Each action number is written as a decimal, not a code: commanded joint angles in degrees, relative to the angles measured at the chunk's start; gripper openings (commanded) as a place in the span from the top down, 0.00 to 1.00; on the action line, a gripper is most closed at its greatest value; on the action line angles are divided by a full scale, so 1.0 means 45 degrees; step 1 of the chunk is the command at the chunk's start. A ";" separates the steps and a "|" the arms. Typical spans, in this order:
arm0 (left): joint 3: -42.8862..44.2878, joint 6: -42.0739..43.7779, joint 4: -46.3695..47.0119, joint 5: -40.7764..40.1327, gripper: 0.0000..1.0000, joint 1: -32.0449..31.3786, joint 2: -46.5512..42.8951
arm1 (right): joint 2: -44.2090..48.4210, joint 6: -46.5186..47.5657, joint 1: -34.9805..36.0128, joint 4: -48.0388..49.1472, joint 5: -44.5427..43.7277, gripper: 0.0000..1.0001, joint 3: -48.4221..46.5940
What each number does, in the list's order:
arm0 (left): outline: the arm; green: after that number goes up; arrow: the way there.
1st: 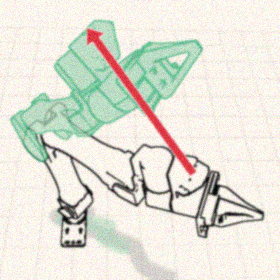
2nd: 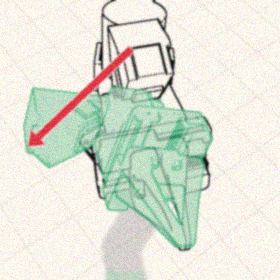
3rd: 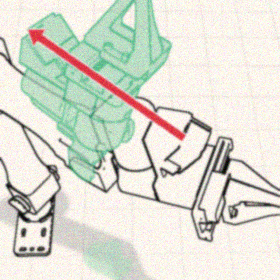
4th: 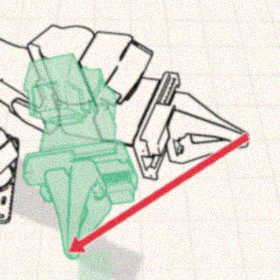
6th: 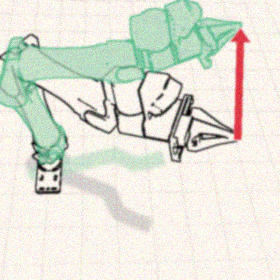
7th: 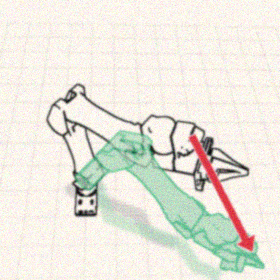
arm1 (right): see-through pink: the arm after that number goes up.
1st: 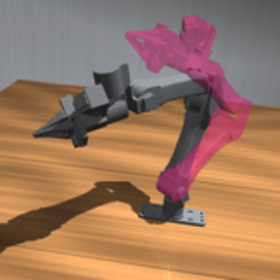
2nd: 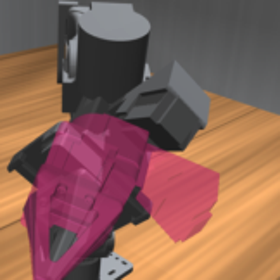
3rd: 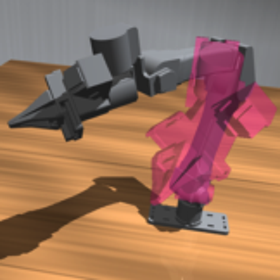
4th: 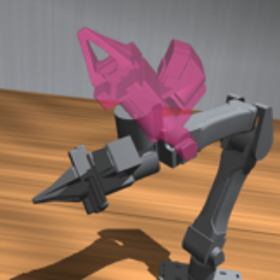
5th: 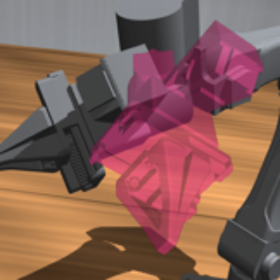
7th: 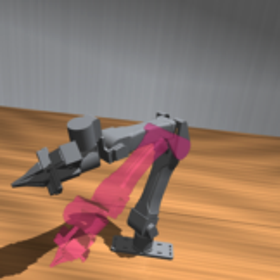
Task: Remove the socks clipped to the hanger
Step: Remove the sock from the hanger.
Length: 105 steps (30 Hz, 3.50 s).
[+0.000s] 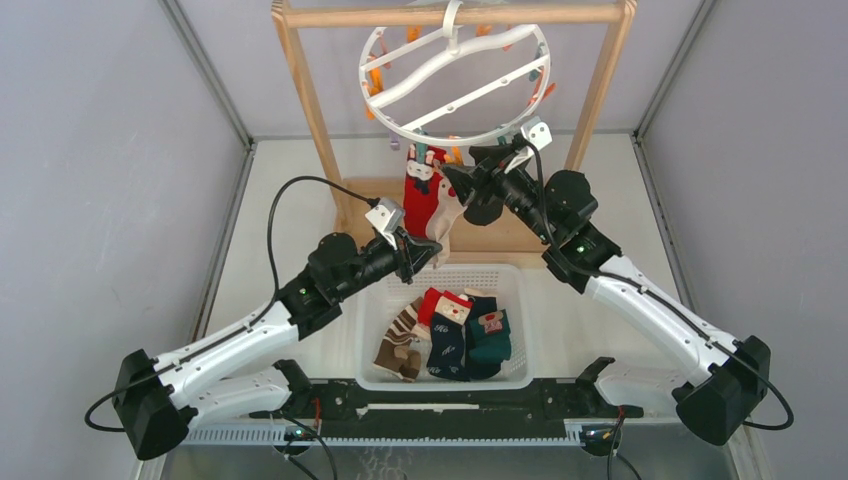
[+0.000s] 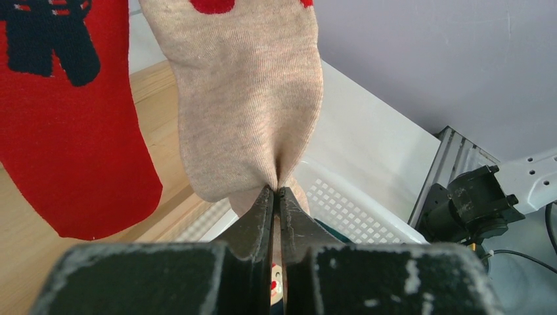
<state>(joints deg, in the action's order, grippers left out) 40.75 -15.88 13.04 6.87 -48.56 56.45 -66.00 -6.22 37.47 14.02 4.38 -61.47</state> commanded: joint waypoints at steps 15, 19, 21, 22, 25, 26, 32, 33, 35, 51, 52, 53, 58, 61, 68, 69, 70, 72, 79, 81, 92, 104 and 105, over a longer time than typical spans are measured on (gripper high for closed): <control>0.0056 0.0306 0.0303 0.0479 0.92 0.0285 -0.0602 | -0.0390 -0.0780 -0.0043 0.1749 -0.0364 0.35 -0.0514; 0.0007 0.0291 0.0306 0.0530 0.92 0.0329 -0.0648 | -0.0460 -0.0853 -0.0045 0.1867 -0.0277 0.38 -0.0532; -0.0013 0.0287 0.0305 0.0547 0.92 0.0349 -0.0659 | -0.0507 -0.0881 -0.0036 0.1917 -0.0251 0.39 -0.0538; -0.0030 0.0286 0.0306 0.0551 0.92 0.0364 -0.0675 | -0.0531 -0.0898 -0.0033 0.1932 -0.0241 0.40 -0.0529; -0.0052 0.0287 0.0306 0.0590 0.92 0.0383 -0.0736 | -0.0568 -0.0937 -0.0041 0.1962 -0.0198 0.43 -0.0539; -0.0052 0.0287 0.0296 0.0588 0.92 0.0388 -0.0745 | -0.0582 -0.0942 -0.0038 0.1962 -0.0184 0.44 -0.0522; -0.0072 0.0287 0.0301 0.0625 0.92 0.0414 -0.0766 | -0.0569 -0.0942 -0.0032 0.1905 -0.0158 0.53 -0.0524; -0.0072 0.0277 0.0305 0.0624 0.92 0.0426 -0.0761 | -0.0568 -0.0942 -0.0050 0.1887 -0.0154 0.55 -0.0529; -0.0081 0.0267 0.0306 0.0641 0.92 0.0420 -0.0776 | -0.0551 -0.0923 -0.0041 0.1874 -0.0168 0.57 -0.0538; -0.0167 0.0247 0.0306 0.0659 0.92 0.0441 -0.0839 | -0.0432 -0.0884 -0.0039 0.1767 -0.0309 0.95 -0.0538; -0.0181 0.0233 0.0306 0.0662 0.92 0.0449 -0.0834 | -0.0432 -0.0884 -0.0053 0.1767 -0.0310 0.95 -0.0526; -0.0188 0.0228 0.0306 0.0669 0.92 0.0450 -0.0861 | -0.0432 -0.0886 -0.0052 0.1757 -0.0300 0.95 -0.0515; -0.0189 0.0218 0.0303 0.0696 0.92 0.0450 -0.0913 | -0.0432 -0.0903 -0.0060 0.1661 -0.0291 0.95 -0.0512; -0.0199 0.0172 0.0269 0.0736 0.92 0.0450 -0.0940 | -0.0432 -0.0922 -0.0063 0.1547 -0.0290 0.95 -0.0513; -0.0284 0.0016 0.0276 0.0868 0.92 0.0449 -0.1090 | -0.0346 -0.0885 -0.0060 0.1410 -0.0319 0.87 -0.0417; -0.0301 -0.0004 0.0284 0.0868 0.92 0.0454 -0.1114 | -0.0313 -0.0911 -0.0065 0.1400 -0.0355 0.81 -0.0387; -0.0318 0.0001 0.0256 0.0871 0.92 0.0455 -0.1144 | -0.0281 -0.0948 -0.0066 0.1387 -0.0394 0.75 -0.0332; -0.0354 -0.0025 0.0228 0.0865 0.92 0.0443 -0.1205 | -0.0214 -0.0990 -0.0049 0.1375 -0.0426 0.60 -0.0245; -0.0462 -0.0117 0.0017 0.0906 0.92 0.0451 -0.1566 | 0.0203 -0.1125 -0.0043 0.1362 -0.0502 0.45 0.0382; -0.0445 -0.0103 -0.0172 0.0922 0.92 0.0449 -0.1682 | 0.0382 -0.1152 -0.0030 0.1310 -0.0529 0.39 0.0576; -0.0789 -0.0269 -0.0550 0.0849 0.92 0.0456 -0.2328 | 0.2307 -0.1884 -0.0007 0.0734 -0.1460 0.20 0.2675; -0.1790 -0.0469 -0.0579 0.0486 0.92 0.0424 -0.3038 | 0.6098 -0.3075 0.0782 -0.2152 -0.2707 0.10 0.5412; -0.1930 -0.0523 -0.0515 0.0465 0.92 0.0429 -0.3076 | 0.6403 -0.3196 0.0892 -0.2441 -0.2804 0.10 0.5545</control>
<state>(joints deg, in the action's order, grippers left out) 34.39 -16.71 8.71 9.56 -46.94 43.88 -42.00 -17.52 39.66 8.03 -5.04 -37.91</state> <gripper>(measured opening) 0.083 0.902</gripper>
